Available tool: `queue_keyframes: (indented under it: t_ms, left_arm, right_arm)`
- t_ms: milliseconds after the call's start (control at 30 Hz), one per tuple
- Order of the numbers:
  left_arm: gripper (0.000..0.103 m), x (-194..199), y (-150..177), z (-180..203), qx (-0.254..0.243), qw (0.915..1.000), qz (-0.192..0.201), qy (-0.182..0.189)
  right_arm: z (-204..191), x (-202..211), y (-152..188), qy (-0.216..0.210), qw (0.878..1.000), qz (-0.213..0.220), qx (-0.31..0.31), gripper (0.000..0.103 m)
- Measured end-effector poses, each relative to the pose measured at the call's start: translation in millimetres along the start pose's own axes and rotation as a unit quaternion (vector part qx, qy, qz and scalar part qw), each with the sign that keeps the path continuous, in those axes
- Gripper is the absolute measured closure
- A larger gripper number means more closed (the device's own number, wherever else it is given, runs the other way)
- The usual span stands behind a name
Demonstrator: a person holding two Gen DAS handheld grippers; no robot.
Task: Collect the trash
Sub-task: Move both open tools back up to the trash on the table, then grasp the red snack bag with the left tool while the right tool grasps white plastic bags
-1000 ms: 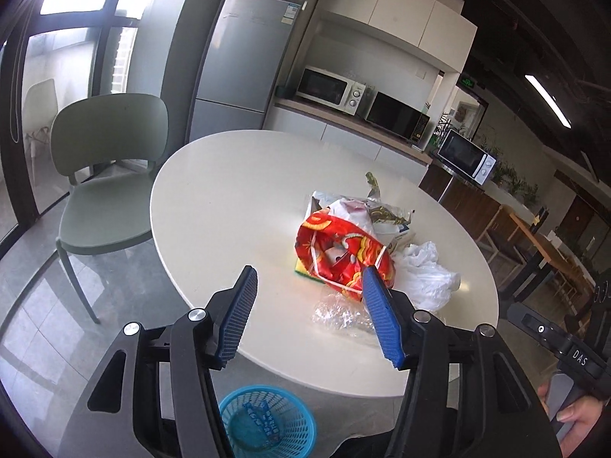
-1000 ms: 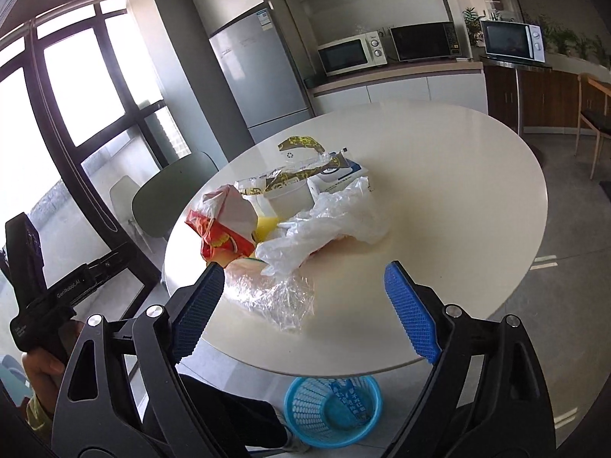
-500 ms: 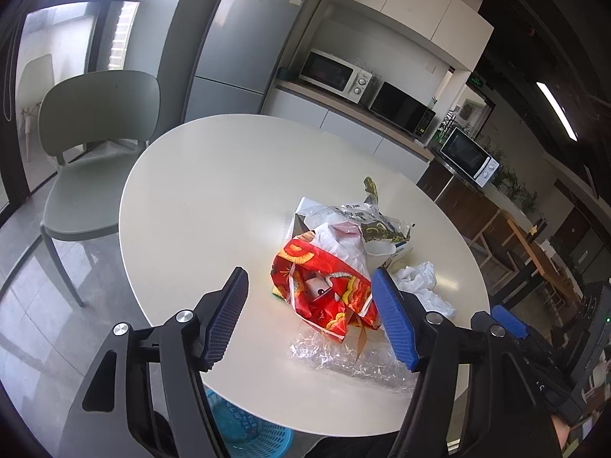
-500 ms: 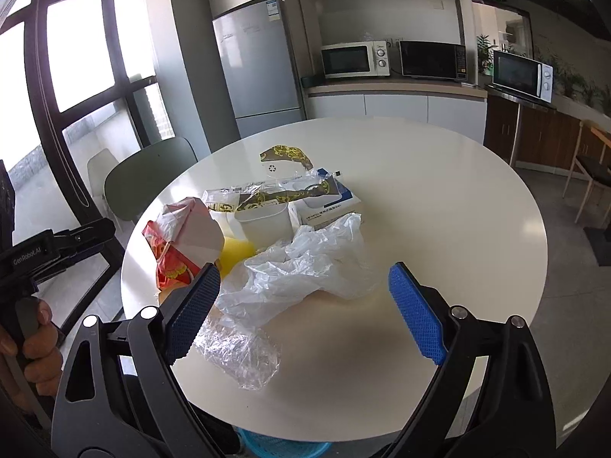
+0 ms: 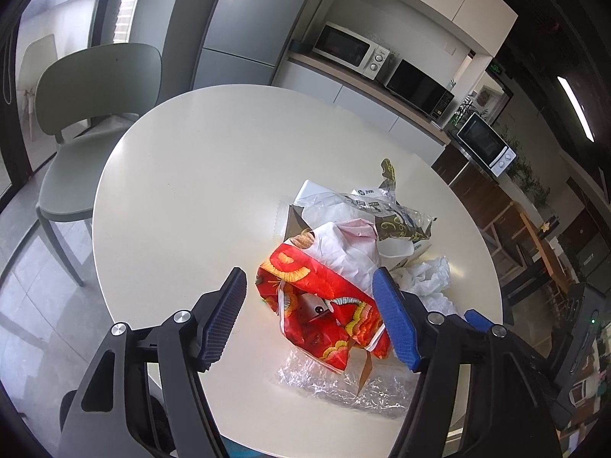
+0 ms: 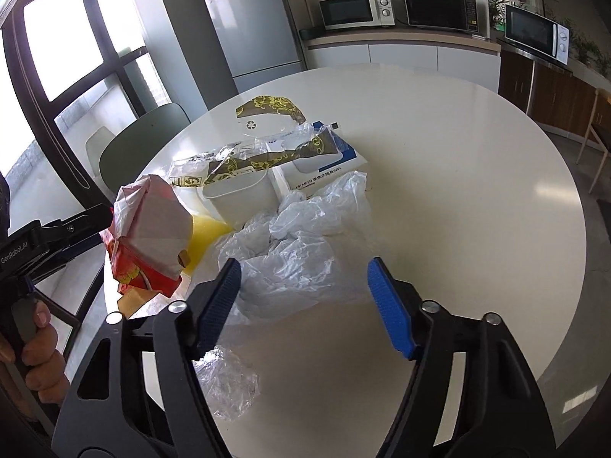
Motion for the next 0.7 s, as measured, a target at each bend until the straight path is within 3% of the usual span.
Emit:
queue_keyframes:
  t_ms: [100,200,233,333,367,700]
  left_arm:
    - [0.045,0,1,-3,0.016,0.9996,0.002,0.022]
    - [0.065,-4,2,-3,0.022,0.9992,-0.005,0.034]
    - [0.074,-4,3,-2,0.019,0.9992,-0.006,0.035]
    - [0.091,-3,3,3,0.004,0.9995,0.001,0.032]
    - [0.101,-1,3,4,0.0,0.9995,0.005,0.031]
    - [0.102,36,-5,11,-0.019,0.9975,0.052,0.045]
  right_arm:
    - [2,-6,4,-0.008,1.0,-0.008,-0.008,0.059]
    - [3,-10,6,-0.01,1.0,-0.013,-0.009,0.075]
    - [3,-11,7,-0.01,1.0,-0.014,-0.011,0.086]
    - [4,-12,10,-0.014,1.0,-0.015,-0.015,0.094]
    - [4,-12,10,-0.014,1.0,-0.013,-0.013,0.095]
    - [7,22,3,-0.011,0.999,0.03,-0.017,0.1]
Point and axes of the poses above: each gripper's, at about its wrist camera, not at the fingertips, and x roughly against the way its jaws point, z to its right, y to its underside, the point moved 3 cm from there along -x, roughly the way its jaws point, and after that the axes turned 13 degrees about y, right-handed, at the moved point
